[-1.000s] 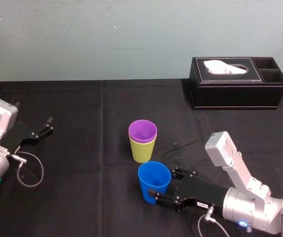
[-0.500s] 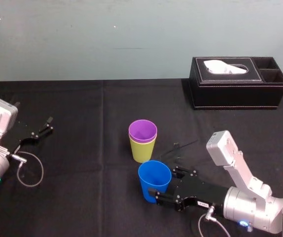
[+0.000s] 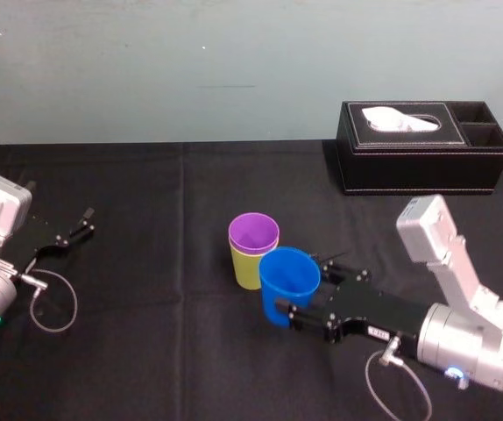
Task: Stack the three plastic cups sequentially using one hand.
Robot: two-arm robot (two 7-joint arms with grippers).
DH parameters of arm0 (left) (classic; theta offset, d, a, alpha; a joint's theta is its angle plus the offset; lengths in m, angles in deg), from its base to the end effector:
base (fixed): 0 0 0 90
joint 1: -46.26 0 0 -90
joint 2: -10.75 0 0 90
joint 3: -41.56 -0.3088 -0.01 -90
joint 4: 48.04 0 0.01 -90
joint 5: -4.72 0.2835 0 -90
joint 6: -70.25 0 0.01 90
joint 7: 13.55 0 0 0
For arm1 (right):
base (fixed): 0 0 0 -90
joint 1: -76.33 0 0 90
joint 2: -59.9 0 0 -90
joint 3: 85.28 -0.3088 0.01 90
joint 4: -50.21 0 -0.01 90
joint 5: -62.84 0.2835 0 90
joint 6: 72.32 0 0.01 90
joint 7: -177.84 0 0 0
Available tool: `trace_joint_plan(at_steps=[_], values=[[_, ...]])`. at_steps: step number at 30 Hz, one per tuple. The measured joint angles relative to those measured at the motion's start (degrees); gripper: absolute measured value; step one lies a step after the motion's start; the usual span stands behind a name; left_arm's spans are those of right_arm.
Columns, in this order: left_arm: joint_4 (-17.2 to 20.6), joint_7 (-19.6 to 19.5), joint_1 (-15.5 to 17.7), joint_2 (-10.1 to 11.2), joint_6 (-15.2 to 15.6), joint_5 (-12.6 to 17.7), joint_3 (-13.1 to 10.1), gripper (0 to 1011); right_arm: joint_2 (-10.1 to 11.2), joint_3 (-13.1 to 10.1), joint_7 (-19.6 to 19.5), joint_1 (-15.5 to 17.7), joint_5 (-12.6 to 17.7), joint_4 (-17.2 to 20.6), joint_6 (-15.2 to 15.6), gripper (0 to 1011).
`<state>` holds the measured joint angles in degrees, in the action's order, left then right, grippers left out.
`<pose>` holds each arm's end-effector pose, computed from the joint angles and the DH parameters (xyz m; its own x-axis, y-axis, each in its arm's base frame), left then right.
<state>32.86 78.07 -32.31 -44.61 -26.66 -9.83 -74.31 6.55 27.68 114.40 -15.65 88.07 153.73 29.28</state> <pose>0.3372 0.1000 -0.3126 0.2924 0.8803 0.3736 -0.9552 0.2875 0.0703 0.2832 -0.0564 -0.2622 0.7912 -0.6097 0.0480 0.5999 0.7585 -0.2546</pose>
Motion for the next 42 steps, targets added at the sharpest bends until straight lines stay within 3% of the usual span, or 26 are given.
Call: trace_joint_plan(at_steps=[8, 16, 24, 42], values=[[0.0, 0.0, 0.0, 0.0, 0.0, 0.0, 0.0, 1010, 0.62, -2.17, -1.59, -1.42, 1.78, 3.76, 2.64, 705], [0.0, 0.0, 0.0, 0.0, 0.0, 0.0, 0.0, 1010, -0.23, -2.34, -3.06, -4.68, 2.64, 4.34, 5.39, 705], [0.0, 0.0, 0.0, 0.0, 0.0, 0.0, 0.0, 1010, -1.19, -1.4, -3.9, -7.57, 2.68, 3.74, 6.65, 705], [0.0, 0.0, 0.0, 0.0, 0.0, 0.0, 0.0, 1010, -4.7, 2.2, -4.43, -13.17, 1.64, -1.62, 8.37, 705]])
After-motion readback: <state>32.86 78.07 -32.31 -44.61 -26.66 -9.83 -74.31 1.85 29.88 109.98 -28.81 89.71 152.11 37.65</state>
